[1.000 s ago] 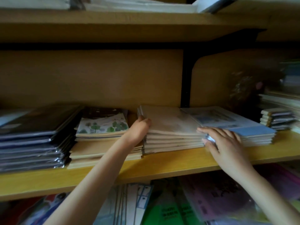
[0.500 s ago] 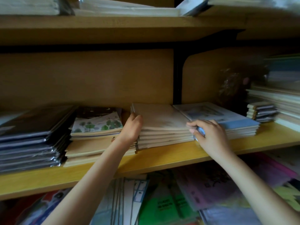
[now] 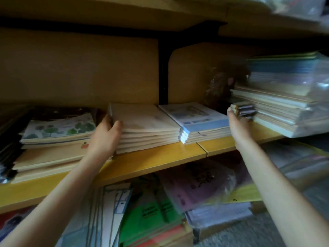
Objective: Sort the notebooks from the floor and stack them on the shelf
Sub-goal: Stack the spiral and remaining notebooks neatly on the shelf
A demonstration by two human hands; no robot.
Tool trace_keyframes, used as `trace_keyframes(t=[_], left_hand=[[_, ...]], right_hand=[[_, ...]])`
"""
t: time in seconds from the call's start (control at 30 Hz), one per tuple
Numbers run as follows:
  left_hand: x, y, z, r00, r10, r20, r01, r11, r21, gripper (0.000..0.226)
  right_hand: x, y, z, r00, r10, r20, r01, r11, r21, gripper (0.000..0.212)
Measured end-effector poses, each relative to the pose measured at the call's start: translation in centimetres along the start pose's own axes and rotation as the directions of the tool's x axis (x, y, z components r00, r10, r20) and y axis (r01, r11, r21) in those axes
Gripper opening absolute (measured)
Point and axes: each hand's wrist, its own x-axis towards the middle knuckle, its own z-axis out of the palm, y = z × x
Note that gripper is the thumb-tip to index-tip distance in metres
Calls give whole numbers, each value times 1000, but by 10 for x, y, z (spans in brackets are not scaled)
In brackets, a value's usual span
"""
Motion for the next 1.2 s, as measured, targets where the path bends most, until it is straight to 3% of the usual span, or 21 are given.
trace_keyframes(t=[0.07,0.17,0.3,0.53,0.7,0.9,1.0,1.1,1.2], left_hand=[[-2,3,2,1000,-9,-28,10,1000,12,45],[-4,5,5,998,-4,-65,7,999,46,42],[-3,6,4,997,-3,-75,8,998,65,41],[-5,1,5,992,60,-114,-44,990,136,36],[-10,2,3,981,116,-158,-78,971,226,32],[-12,4,3,978,144,-148,-97,954,285,26],[-13,5,3,975,144,-172,-92,956,278,24],[-18,7,2,973,147,-178,-89,951,297,34],[-43,10,-13,973,202,-112,-149,920,363,52]], right_hand=[[9,3,1,998,22,52,-22,1000,-9,46],[8,8,1,998,-63,24,66,989,-135,19],[2,8,2,993,-116,25,118,982,-149,45],[14,-2,-11,985,-91,148,127,959,-253,47],[6,-1,1,997,-74,35,81,962,-261,67],[7,7,-2,987,-134,92,154,952,-266,65],[0,8,1,983,-175,52,182,928,-326,60],[-21,10,8,899,-404,-170,286,835,-469,52],[-57,7,21,690,-692,-213,554,694,-459,31]])
